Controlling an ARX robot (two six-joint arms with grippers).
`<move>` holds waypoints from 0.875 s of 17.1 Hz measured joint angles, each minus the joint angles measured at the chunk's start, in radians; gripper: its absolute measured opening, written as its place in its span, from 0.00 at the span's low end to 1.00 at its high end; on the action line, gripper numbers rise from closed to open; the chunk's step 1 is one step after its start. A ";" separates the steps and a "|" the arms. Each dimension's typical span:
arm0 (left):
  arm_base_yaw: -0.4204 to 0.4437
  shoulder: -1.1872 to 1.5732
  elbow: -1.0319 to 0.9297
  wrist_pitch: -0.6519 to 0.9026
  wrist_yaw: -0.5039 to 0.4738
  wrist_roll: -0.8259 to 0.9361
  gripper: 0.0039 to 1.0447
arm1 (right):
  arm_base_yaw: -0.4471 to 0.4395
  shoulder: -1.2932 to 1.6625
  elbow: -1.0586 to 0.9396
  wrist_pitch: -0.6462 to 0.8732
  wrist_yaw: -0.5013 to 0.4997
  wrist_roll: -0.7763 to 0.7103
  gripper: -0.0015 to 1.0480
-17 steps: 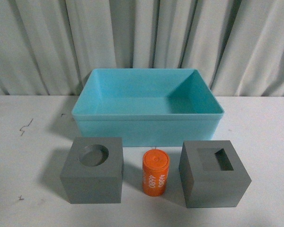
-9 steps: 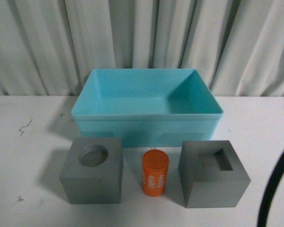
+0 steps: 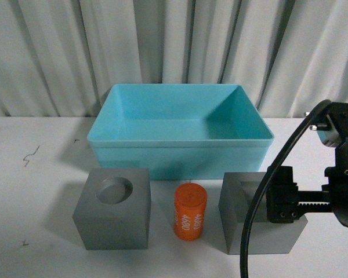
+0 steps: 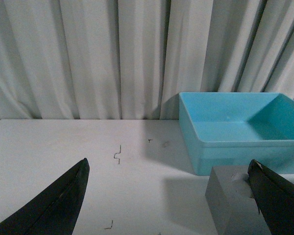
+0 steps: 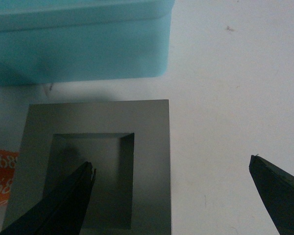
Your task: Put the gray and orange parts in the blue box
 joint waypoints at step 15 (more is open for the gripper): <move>0.000 0.000 0.000 0.000 0.000 0.000 0.94 | -0.064 -0.071 -0.008 -0.129 -0.035 0.048 0.18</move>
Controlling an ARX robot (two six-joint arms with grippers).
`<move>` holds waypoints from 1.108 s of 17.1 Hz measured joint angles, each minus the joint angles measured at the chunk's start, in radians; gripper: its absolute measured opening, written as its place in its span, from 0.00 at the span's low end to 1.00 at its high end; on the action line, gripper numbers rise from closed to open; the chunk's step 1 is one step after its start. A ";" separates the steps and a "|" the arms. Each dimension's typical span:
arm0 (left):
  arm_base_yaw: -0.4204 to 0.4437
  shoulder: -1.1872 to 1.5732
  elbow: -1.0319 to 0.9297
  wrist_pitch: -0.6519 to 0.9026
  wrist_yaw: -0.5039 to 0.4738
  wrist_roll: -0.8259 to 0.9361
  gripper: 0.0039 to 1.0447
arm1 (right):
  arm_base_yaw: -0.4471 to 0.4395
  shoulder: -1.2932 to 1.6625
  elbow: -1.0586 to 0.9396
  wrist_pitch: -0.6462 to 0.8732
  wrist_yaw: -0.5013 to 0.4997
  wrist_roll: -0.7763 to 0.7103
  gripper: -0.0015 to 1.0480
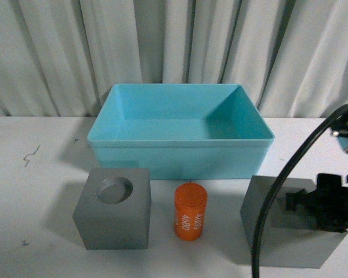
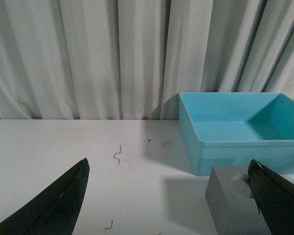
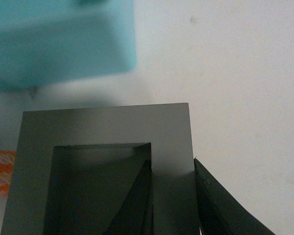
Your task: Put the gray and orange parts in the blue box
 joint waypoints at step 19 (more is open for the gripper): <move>0.000 0.000 0.000 0.000 0.000 0.000 0.94 | 0.056 0.690 1.209 -0.397 0.086 -0.061 0.18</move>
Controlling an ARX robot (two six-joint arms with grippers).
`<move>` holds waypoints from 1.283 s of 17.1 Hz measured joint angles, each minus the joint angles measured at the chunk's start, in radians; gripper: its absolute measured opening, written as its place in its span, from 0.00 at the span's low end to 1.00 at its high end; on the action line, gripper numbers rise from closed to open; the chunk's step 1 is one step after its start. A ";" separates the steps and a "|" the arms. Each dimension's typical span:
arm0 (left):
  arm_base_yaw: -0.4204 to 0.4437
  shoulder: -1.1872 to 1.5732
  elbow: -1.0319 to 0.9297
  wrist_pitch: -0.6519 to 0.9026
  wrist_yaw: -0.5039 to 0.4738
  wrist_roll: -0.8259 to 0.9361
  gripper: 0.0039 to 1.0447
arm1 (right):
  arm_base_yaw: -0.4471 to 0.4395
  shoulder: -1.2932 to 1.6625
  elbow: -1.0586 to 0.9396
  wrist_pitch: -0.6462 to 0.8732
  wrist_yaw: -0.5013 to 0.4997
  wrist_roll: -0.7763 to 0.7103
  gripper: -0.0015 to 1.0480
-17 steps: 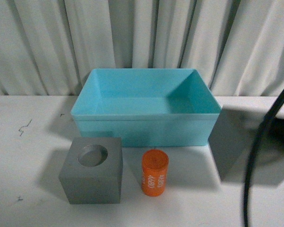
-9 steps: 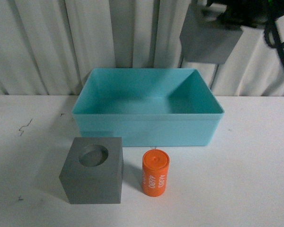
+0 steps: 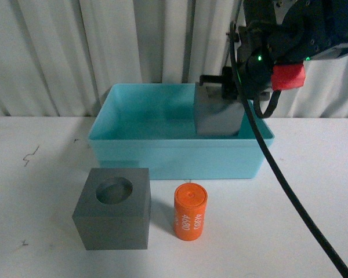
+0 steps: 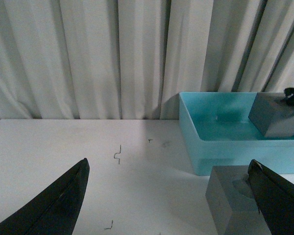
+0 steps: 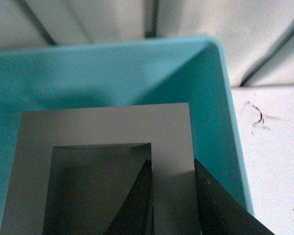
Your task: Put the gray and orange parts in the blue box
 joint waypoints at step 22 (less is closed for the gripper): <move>0.001 0.000 0.000 0.000 0.000 0.000 0.94 | -0.185 -1.192 -1.444 0.921 -0.056 -0.148 0.35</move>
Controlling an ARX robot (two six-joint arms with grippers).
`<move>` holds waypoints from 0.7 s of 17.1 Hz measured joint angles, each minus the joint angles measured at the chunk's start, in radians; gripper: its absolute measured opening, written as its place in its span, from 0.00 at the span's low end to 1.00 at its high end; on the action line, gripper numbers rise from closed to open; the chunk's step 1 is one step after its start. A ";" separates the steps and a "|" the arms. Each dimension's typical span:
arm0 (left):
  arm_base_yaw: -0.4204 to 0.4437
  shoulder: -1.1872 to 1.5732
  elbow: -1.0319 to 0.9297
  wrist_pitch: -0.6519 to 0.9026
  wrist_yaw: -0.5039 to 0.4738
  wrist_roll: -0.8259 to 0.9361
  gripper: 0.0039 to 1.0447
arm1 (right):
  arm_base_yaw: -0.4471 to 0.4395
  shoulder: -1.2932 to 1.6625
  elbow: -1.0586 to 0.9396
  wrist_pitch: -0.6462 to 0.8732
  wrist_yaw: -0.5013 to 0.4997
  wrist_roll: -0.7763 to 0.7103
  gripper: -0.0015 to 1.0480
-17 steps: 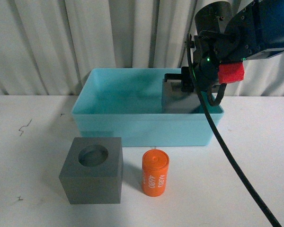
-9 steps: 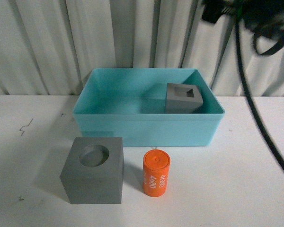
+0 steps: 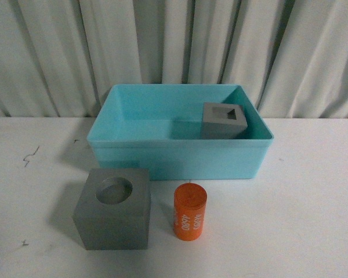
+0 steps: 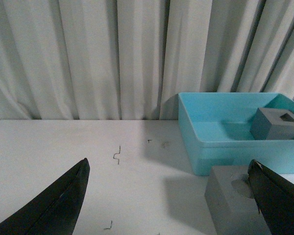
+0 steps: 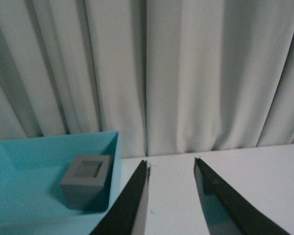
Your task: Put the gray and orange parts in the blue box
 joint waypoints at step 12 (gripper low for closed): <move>0.000 0.000 0.000 0.000 0.000 0.000 0.94 | -0.076 -0.457 -0.319 -0.170 -0.074 -0.031 0.02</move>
